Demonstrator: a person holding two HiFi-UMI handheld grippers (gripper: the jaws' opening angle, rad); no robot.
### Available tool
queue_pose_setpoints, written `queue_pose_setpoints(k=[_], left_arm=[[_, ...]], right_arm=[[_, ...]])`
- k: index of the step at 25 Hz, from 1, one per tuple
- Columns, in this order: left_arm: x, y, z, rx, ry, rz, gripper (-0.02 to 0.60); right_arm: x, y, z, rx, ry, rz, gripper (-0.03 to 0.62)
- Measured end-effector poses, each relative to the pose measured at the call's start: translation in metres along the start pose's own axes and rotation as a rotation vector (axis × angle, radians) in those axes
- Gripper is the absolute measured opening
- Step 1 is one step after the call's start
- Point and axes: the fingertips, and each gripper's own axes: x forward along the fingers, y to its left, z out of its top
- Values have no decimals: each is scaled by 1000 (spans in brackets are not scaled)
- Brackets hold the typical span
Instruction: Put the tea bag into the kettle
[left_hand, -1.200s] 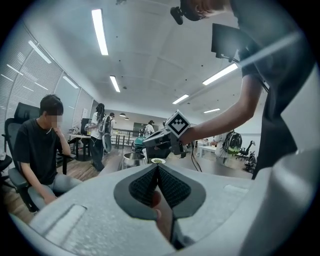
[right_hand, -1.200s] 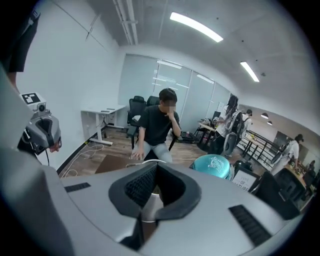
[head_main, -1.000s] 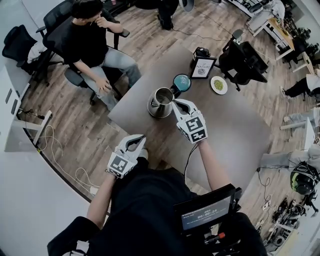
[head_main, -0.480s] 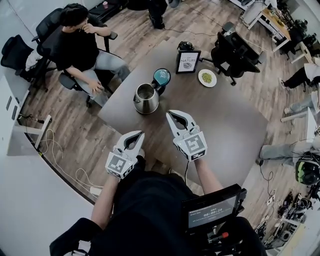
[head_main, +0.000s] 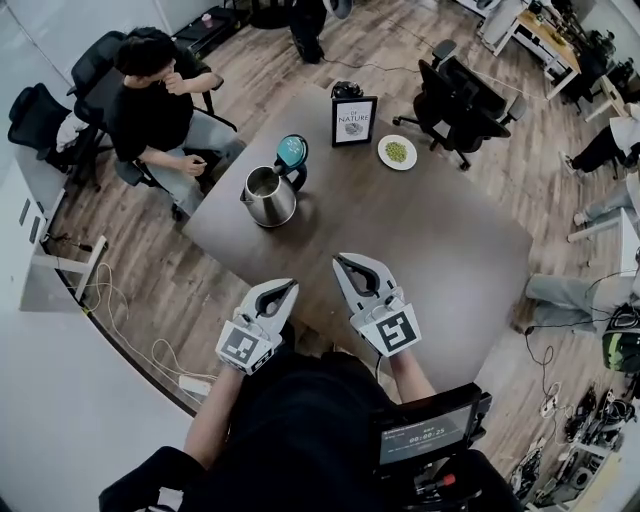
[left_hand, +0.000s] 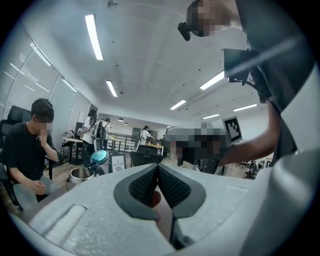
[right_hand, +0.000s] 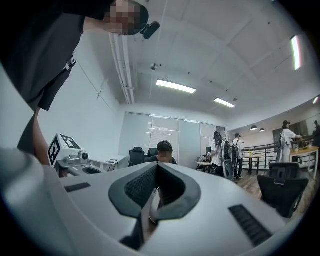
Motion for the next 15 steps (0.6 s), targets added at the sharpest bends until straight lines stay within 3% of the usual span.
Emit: queue_pose_setpoints(k=[7,15], left_arm=[[15,-49,-12,-7,11,-10,3],[44,-114,-6,-2,-24,-78,3]], right_arm=[[-70,-5,-5,58,-16,-57,6],[-150,-13,2,79,-76,-104,6]])
